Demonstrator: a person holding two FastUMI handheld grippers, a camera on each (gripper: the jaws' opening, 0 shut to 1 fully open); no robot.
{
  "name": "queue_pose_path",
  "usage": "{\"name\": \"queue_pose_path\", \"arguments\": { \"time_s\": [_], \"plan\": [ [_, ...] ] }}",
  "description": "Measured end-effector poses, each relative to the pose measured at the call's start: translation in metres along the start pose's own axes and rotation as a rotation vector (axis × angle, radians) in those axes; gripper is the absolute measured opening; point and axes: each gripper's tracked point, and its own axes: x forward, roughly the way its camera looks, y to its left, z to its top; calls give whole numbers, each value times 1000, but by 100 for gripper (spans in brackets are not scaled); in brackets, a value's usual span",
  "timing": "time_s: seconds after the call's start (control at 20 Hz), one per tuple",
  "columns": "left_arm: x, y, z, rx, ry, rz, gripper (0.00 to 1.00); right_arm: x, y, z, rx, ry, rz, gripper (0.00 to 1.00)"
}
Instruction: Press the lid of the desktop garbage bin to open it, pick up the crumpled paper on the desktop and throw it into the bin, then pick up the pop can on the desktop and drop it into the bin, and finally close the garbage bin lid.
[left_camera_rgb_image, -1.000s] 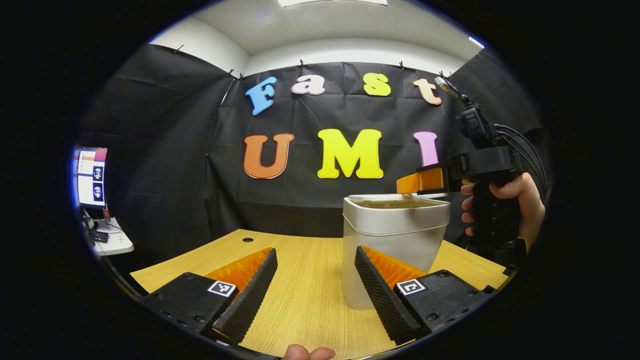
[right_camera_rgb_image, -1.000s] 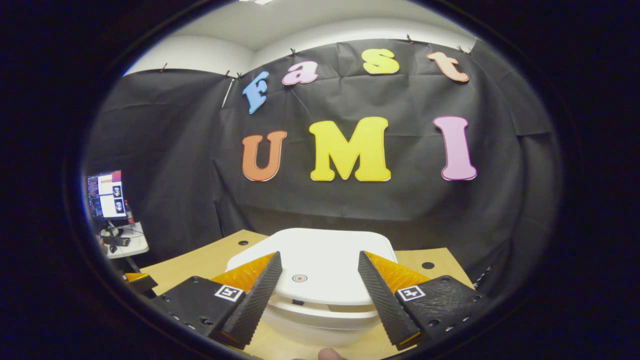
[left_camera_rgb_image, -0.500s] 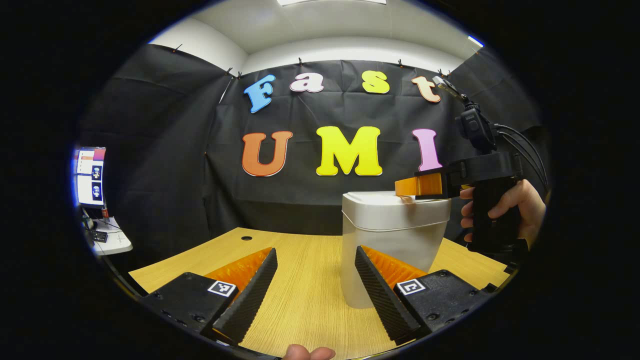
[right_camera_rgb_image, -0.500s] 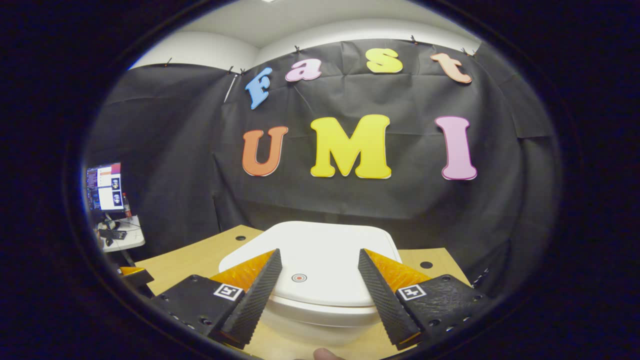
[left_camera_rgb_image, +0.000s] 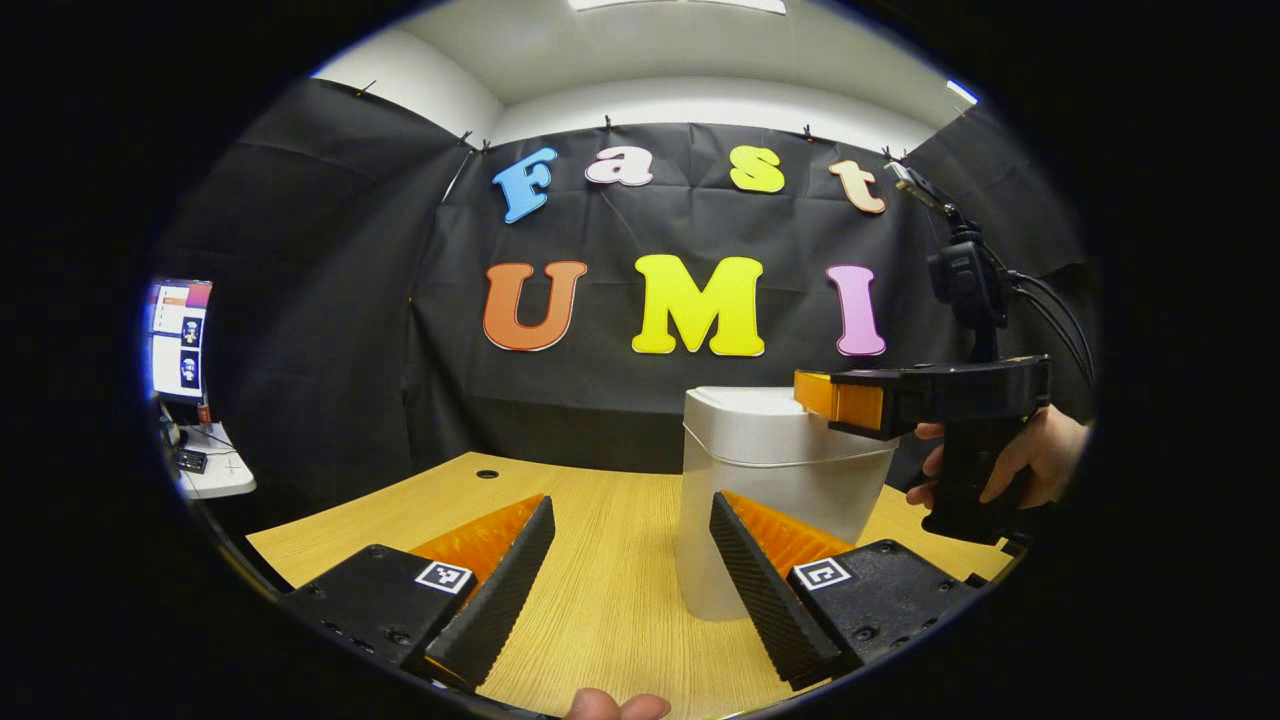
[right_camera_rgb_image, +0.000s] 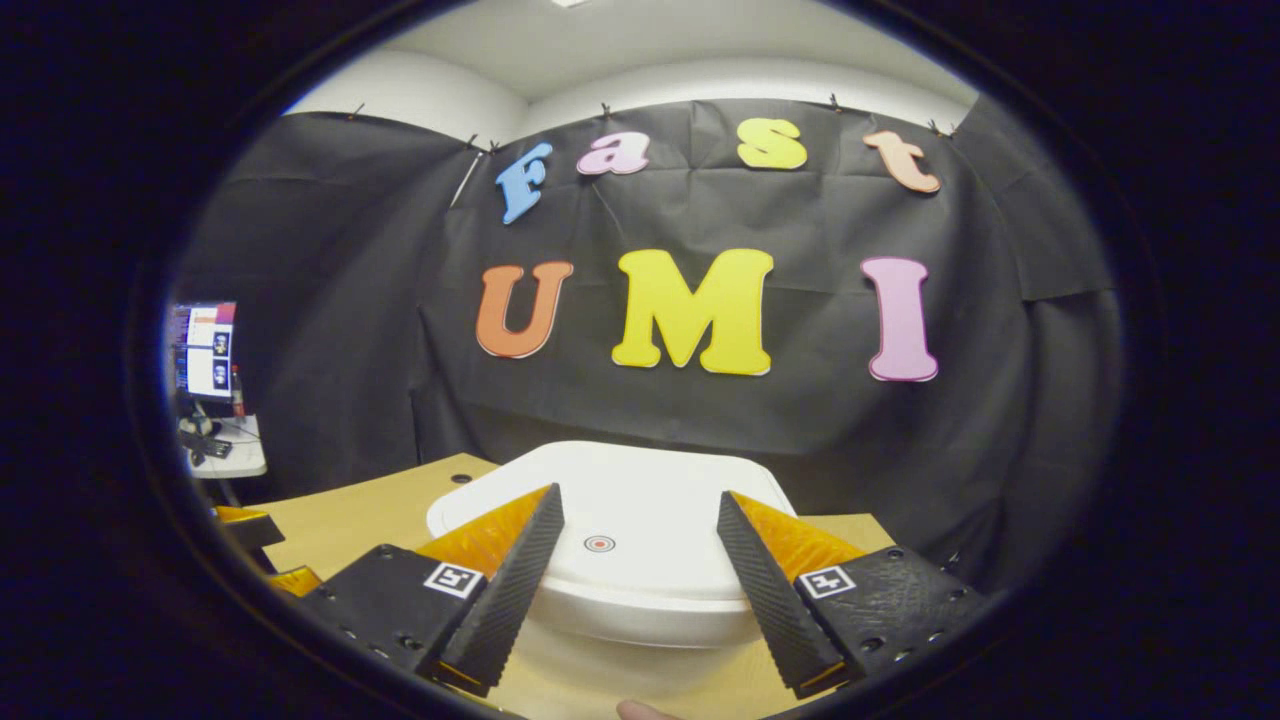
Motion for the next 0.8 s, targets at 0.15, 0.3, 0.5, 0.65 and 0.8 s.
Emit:
{"name": "queue_pose_path", "arguments": {
  "time_s": [0.15,0.3,0.5,0.65,0.8],
  "plan": [
    [-1,-2,2,4,-7,-2,100,-2,-1,-2,43,8,-9,99],
    [-1,-5,3,1,-7,-8,100,-2,2,-2,40,15,-6,99],
    [0,-11,4,13,-9,-16,100,-3,0,7,43,-33,-11,97],
    [0,-10,5,24,-11,-10,100,-4,0,13,0,-76,-13,96],
    [2,-11,7,25,-6,-12,100,-8,-9,25,30,-111,-14,95]
  ]
}}
